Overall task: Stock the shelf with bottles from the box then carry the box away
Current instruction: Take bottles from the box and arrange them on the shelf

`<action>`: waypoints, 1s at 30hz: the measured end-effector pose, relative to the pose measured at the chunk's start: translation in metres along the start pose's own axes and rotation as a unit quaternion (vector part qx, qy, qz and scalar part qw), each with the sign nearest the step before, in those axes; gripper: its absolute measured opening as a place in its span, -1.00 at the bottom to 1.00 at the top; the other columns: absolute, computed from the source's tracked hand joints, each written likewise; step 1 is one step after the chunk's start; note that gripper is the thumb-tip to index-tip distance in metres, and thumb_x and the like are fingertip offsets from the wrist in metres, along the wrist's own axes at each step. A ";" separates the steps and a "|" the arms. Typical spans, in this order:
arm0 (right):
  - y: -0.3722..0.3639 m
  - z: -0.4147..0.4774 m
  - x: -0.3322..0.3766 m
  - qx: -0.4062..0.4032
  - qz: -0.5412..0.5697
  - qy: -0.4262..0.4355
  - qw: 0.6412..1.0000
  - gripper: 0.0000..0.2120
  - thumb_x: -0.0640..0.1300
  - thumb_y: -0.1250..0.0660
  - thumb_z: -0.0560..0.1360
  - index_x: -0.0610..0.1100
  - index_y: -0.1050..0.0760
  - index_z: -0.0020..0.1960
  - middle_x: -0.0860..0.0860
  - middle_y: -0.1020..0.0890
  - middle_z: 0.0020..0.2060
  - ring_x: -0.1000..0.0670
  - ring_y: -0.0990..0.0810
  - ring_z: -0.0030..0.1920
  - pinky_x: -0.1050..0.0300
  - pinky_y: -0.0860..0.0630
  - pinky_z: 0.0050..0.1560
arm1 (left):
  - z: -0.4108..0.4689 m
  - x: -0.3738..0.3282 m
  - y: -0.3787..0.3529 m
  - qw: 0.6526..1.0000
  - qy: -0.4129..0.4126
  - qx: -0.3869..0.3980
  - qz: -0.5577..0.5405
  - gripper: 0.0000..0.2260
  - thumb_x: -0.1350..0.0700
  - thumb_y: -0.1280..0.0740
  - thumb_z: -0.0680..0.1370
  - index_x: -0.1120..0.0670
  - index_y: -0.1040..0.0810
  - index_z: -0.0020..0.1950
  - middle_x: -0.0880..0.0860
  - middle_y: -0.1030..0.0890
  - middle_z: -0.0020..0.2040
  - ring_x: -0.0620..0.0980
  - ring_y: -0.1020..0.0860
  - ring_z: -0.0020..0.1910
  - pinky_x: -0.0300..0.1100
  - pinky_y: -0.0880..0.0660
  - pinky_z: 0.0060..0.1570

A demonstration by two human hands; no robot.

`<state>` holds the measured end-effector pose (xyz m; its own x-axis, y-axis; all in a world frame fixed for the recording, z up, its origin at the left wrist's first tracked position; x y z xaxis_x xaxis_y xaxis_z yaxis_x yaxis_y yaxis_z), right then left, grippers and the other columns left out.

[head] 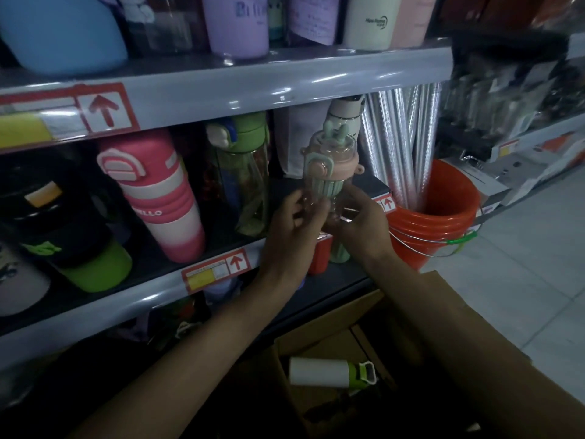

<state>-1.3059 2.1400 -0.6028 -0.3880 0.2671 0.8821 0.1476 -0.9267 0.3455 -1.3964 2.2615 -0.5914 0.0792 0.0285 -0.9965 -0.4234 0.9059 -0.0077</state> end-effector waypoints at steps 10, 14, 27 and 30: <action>-0.022 0.056 -0.008 0.050 0.002 0.025 0.998 -0.71 -0.23 -0.52 0.36 -0.03 -0.61 0.05 0.16 -0.69 -0.21 0.14 -0.67 -0.18 0.21 -0.55 -0.15 | 0.037 0.004 -0.003 0.998 -0.026 -0.030 0.052 -0.69 -0.08 -0.40 0.56 -0.19 -0.47 0.29 -0.20 -0.61 0.14 -0.36 -0.58 0.10 -0.30 -0.51 0.11; -0.029 0.072 -0.004 0.053 -0.016 0.034 0.998 -0.76 -0.16 -0.44 0.39 0.03 -0.54 0.03 0.18 -0.65 -0.22 0.27 -0.61 -0.20 0.42 -0.45 -0.19 | 0.049 0.010 -0.009 0.996 -0.027 -0.031 0.073 -0.19 -0.31 -0.33 0.38 -0.10 -0.25 0.59 -0.02 -0.47 0.42 -0.11 -0.52 0.33 -0.06 -0.50 0.34; -0.058 0.096 -0.020 0.058 0.000 0.007 0.998 -0.47 -0.34 -0.43 0.50 -0.09 -0.46 0.42 0.15 -0.64 -0.19 0.38 -0.60 -0.21 0.50 -0.45 -0.15 | 0.079 0.022 -0.006 0.992 -0.015 -0.116 0.049 -0.07 -0.38 -0.27 0.32 -0.10 -0.13 0.64 -0.01 -0.38 0.54 -0.06 -0.38 0.49 0.01 -0.35 0.48; -0.058 0.095 -0.024 0.056 0.017 -0.007 0.998 -0.50 -0.32 -0.38 0.52 -0.10 -0.45 0.44 0.13 -0.64 -0.19 0.30 -0.64 -0.18 0.40 -0.52 -0.08 | 0.080 0.026 -0.008 0.991 -0.019 -0.121 0.054 -0.08 -0.38 -0.26 0.33 -0.10 -0.13 0.64 -0.01 -0.42 0.51 -0.07 -0.42 0.45 0.00 -0.38 0.45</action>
<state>-1.2185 2.2121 -0.6139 -0.3679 0.2409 0.8981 0.2611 -0.9002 0.3484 -1.3183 2.2885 -0.6103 0.0533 0.1393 -0.9888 -0.6356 0.7685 0.0740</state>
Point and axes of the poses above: each hand's wrist, its own z-axis towards the middle knuckle, its own y-axis out of the back of the hand, x = y × z, the point moved 7 cm from there along z, towards the middle knuckle
